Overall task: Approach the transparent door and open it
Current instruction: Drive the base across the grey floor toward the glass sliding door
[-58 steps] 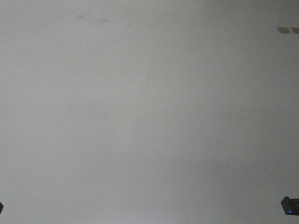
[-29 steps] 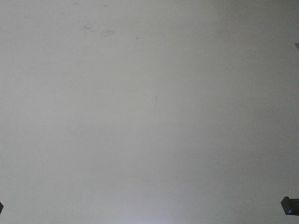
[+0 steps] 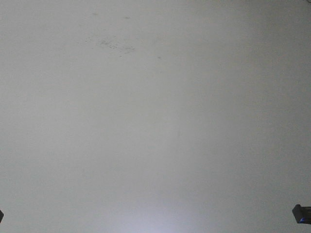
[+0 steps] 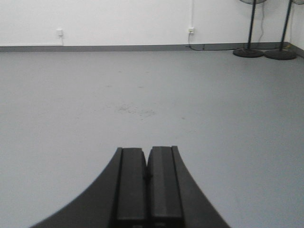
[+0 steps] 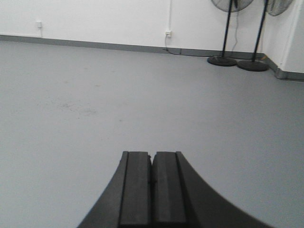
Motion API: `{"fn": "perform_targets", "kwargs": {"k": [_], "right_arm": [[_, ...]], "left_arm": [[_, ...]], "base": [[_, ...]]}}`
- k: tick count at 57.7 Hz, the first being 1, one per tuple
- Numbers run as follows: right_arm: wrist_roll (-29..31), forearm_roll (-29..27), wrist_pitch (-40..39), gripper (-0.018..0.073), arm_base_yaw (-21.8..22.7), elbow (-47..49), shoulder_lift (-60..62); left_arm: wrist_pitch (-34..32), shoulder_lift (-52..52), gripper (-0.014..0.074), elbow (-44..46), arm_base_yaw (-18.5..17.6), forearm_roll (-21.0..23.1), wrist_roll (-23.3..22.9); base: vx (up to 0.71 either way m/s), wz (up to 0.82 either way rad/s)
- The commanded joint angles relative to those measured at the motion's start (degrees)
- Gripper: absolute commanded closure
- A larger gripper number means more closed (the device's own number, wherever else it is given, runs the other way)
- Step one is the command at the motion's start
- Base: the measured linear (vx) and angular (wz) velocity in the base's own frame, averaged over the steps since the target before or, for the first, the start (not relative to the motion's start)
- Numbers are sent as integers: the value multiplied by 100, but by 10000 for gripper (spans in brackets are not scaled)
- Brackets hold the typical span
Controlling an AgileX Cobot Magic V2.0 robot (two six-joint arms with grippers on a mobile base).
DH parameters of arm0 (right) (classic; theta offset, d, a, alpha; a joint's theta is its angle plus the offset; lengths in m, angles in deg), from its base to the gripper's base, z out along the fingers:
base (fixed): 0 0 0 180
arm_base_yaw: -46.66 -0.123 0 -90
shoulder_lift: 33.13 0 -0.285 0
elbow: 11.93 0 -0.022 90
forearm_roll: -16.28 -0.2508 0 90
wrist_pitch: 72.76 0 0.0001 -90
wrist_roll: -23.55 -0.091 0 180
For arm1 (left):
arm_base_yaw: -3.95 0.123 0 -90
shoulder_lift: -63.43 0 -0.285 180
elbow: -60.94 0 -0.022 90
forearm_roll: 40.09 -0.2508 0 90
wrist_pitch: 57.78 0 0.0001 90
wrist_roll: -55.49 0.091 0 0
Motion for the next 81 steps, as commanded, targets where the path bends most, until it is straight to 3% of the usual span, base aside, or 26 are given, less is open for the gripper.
{"fn": "perform_targets", "kwargs": {"k": [1,81], "right_arm": [[25,12,-491,564,31,-28,87],[25,12,-506,564,31,-28,87]], "left_arm": [[-473,-85,594,-44,9,62,-31],[-471,-77,594,-44,9,62,-31]], "base": [[54,28],[58,52]]}}
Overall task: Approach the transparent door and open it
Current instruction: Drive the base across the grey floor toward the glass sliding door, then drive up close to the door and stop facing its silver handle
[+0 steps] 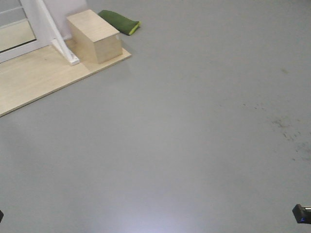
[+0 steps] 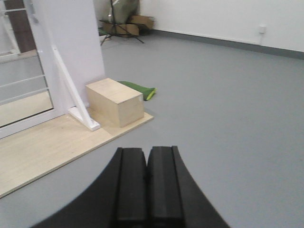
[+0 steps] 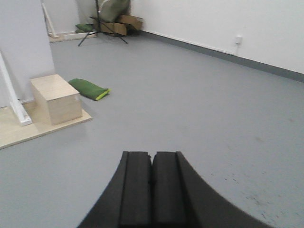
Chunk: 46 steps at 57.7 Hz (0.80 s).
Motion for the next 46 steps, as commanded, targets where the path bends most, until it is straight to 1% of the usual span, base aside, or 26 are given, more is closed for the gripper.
{"fn": "perform_targets", "kwargs": {"k": [1,24,46], "right_arm": [[25,12,-489,564,31,-28,87],[25,12,-489,564,31,-28,87],[25,12,-486,564,31,-28,87]], "left_arm": [[-473,-77,594,-44,9,62,-31],[-473,-77,594,-44,9,62,-31],[-473,-77,594,-44,9,62,-31]], "base": [[61,67],[61,67],[63,33]]}}
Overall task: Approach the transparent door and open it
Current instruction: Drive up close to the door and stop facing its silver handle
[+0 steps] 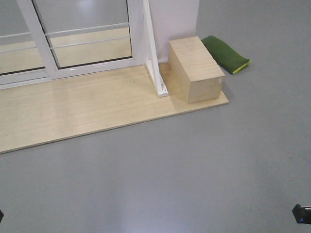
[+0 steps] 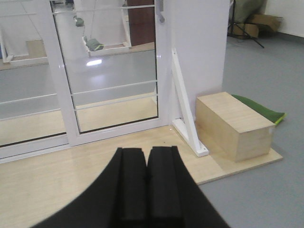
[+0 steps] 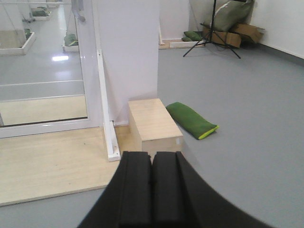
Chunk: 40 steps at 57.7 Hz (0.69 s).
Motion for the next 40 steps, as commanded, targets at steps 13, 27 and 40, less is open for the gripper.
{"fn": "perform_targets", "kwargs": {"k": [13,27,40], "right_arm": [[25,12,-487,564,31,-28,87],[25,12,-487,564,31,-28,87],[25,12,-487,564,31,-28,87]], "left_arm": [[-473,-77,594,-44,9,62,-31],[-473,-77,594,-44,9,62,-31],[-473,-77,594,-44,9,62,-31]], "base": [[63,29],[63,27],[63,29]]}}
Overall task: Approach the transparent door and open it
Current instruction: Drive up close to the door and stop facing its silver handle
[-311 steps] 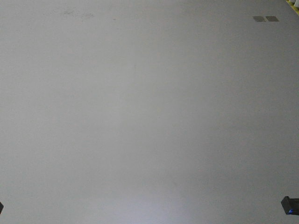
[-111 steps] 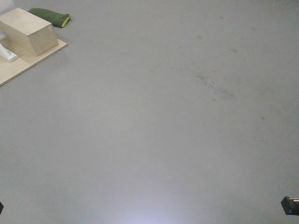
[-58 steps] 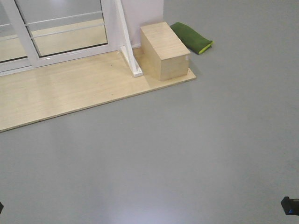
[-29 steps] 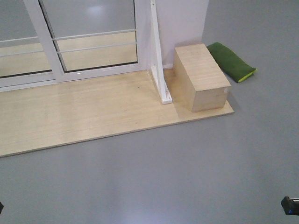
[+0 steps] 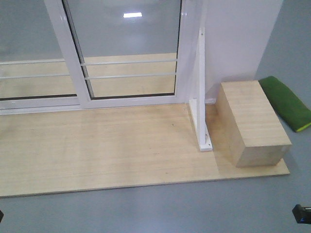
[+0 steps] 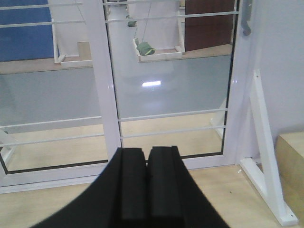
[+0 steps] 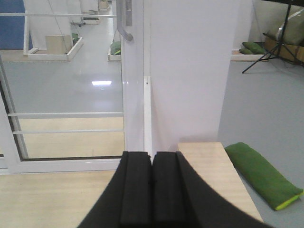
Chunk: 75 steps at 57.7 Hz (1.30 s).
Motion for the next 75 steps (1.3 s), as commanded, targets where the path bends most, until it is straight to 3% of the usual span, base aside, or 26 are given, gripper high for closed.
{"fn": "perform_targets", "kwargs": {"k": [1,41,75], "right_arm": [[25,12,-492,564,31,-28,87],[25,12,-492,564,31,-28,87],[25,12,-492,564,31,-28,87]], "left_arm": [[-473,-77,594,-44,9,62,-31],[-473,-77,594,-44,9,62,-31],[-473,-77,594,-44,9,62,-31]], "base": [[61,28],[51,11],[28,-2]]}}
